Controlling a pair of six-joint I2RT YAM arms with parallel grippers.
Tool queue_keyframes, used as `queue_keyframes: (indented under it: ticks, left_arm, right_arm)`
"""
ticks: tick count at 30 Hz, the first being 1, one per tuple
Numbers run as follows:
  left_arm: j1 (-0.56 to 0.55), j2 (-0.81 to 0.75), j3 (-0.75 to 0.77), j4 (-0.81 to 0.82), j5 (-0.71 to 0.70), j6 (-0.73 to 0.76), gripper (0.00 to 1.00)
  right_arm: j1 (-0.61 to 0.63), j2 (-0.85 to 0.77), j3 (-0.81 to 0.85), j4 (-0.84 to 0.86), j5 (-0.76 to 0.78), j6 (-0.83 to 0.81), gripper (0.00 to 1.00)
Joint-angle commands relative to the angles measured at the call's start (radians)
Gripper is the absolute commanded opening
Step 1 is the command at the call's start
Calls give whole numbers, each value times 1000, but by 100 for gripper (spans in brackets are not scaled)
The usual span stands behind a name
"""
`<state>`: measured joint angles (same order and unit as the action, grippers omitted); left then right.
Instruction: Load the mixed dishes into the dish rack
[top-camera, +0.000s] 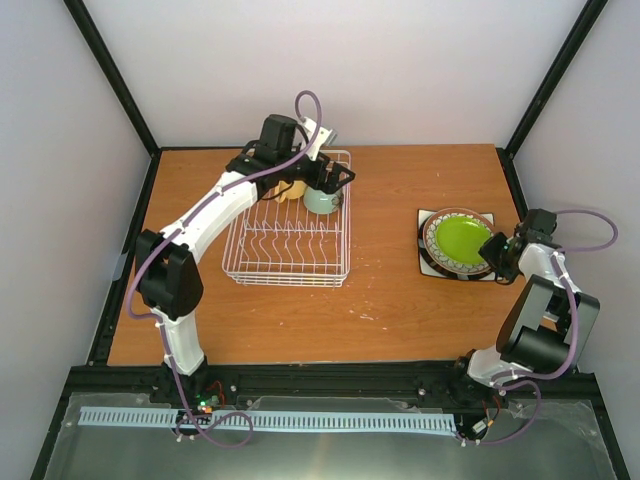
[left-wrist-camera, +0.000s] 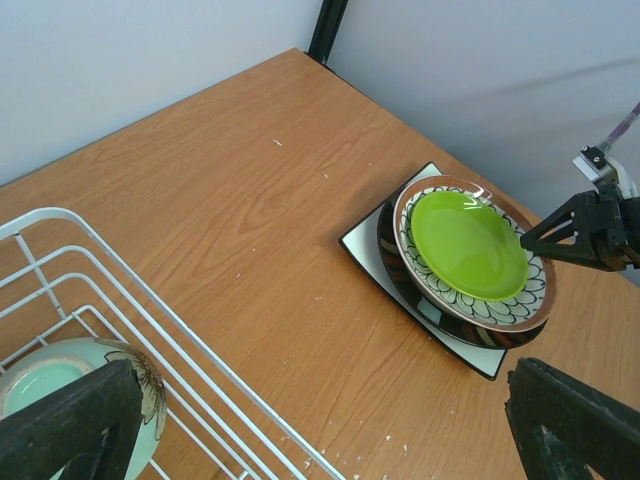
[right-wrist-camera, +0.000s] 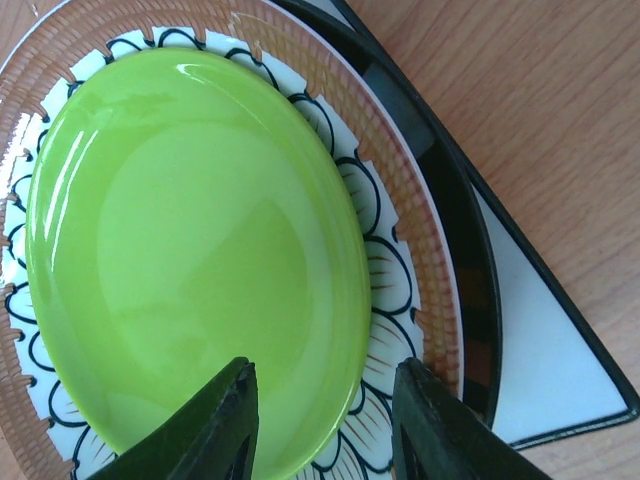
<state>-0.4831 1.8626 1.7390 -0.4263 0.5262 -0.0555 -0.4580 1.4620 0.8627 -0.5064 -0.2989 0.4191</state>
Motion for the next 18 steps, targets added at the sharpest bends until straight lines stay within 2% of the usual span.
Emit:
queue_keyframes:
  ticks: [1,13,18]
  left_arm:
    - [15,-11,5,11,-8,26,100]
    - [23,10,20,3,-36,37,100]
    - [25,22,27,-6,-53,43,100]
  right_arm:
    - [-7,36,16,12,20,6,39]
    - [-4,135,51,41,-17,12,38]
    - [1,174,57,59,-36,17,27]
